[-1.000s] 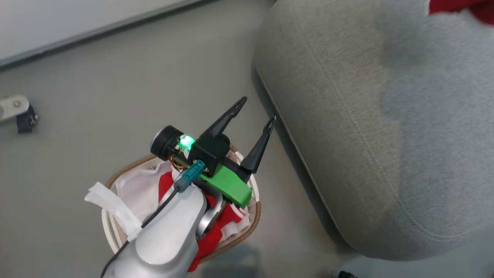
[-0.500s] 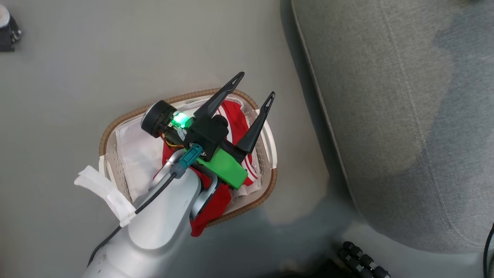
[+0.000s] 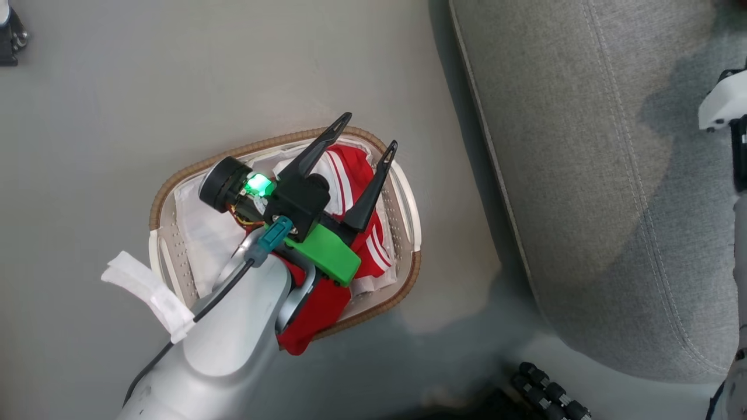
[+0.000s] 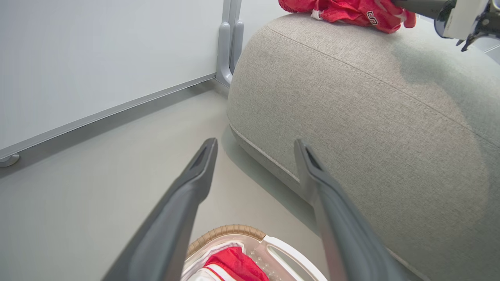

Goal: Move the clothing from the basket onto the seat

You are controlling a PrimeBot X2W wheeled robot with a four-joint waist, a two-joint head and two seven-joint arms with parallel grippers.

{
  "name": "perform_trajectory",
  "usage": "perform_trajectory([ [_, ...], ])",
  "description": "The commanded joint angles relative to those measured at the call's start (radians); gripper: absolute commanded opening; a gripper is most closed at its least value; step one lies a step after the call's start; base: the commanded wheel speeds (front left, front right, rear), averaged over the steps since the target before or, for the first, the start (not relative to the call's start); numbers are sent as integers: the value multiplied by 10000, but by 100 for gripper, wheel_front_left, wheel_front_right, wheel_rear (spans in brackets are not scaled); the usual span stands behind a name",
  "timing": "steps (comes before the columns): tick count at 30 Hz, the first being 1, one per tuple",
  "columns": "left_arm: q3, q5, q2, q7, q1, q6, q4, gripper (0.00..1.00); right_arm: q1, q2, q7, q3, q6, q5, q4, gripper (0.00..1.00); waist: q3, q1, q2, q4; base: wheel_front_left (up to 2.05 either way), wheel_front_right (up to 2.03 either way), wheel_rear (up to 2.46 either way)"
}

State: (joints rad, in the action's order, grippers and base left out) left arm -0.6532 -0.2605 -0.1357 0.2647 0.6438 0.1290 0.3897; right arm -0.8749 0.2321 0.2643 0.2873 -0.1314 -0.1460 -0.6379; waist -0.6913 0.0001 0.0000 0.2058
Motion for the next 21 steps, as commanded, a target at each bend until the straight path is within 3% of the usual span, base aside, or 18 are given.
perform_trajectory([
  [1,62,-117,-68,-7,-194,31,39,100,340,-23,4,-52,13,-54,184,100,201,-1,0,18,0,0,0],
  [14,767,-171,222,-5,-1135,14,-100,100,1917,4,4,-515,14,-233,1075,100,2035,-1,0,-194,0,0,0],
  [21,1645,-295,456,-7,-1852,9,-263,100,2252,24,4,-955,14,-196,1374,100,3408,-1,0,-538,0,0,0],
])
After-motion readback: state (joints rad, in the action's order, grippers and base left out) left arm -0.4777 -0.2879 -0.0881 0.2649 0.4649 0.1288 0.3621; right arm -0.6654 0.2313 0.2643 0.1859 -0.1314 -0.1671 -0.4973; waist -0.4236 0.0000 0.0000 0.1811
